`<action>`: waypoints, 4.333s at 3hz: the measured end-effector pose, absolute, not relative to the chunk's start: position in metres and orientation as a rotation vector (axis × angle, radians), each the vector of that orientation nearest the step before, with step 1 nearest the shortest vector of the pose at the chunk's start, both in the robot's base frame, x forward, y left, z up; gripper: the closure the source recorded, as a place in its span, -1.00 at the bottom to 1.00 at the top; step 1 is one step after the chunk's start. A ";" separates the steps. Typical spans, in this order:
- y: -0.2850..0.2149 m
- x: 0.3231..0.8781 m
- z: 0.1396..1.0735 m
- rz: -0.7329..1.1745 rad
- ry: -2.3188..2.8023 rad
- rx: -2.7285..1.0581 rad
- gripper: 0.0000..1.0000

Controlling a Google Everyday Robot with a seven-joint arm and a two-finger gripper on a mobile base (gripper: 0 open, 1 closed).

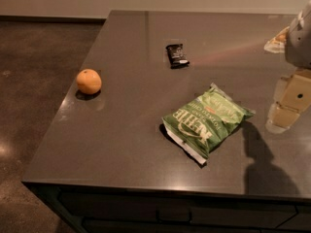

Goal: Move rxbar chocolate near green jalapeno chip bag

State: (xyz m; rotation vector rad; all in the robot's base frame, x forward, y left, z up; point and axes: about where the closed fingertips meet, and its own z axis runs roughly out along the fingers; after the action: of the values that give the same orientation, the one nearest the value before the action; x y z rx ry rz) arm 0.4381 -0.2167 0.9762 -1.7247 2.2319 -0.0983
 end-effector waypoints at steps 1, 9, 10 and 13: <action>-0.217 0.438 0.976 -0.099 2.232 -1.725 -1.00; -0.104 0.700 0.885 -0.035 2.624 -0.809 -1.00; -0.098 0.721 0.872 -0.042 2.646 -0.789 -1.00; -0.106 0.764 0.848 -0.007 2.690 -0.744 -1.00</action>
Offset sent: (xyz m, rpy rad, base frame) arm 0.0559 0.0148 0.0017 0.0536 0.0234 -0.2180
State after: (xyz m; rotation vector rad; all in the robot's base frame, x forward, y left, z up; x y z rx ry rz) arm 0.7635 -0.1059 0.8476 -0.7444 2.6899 -0.0075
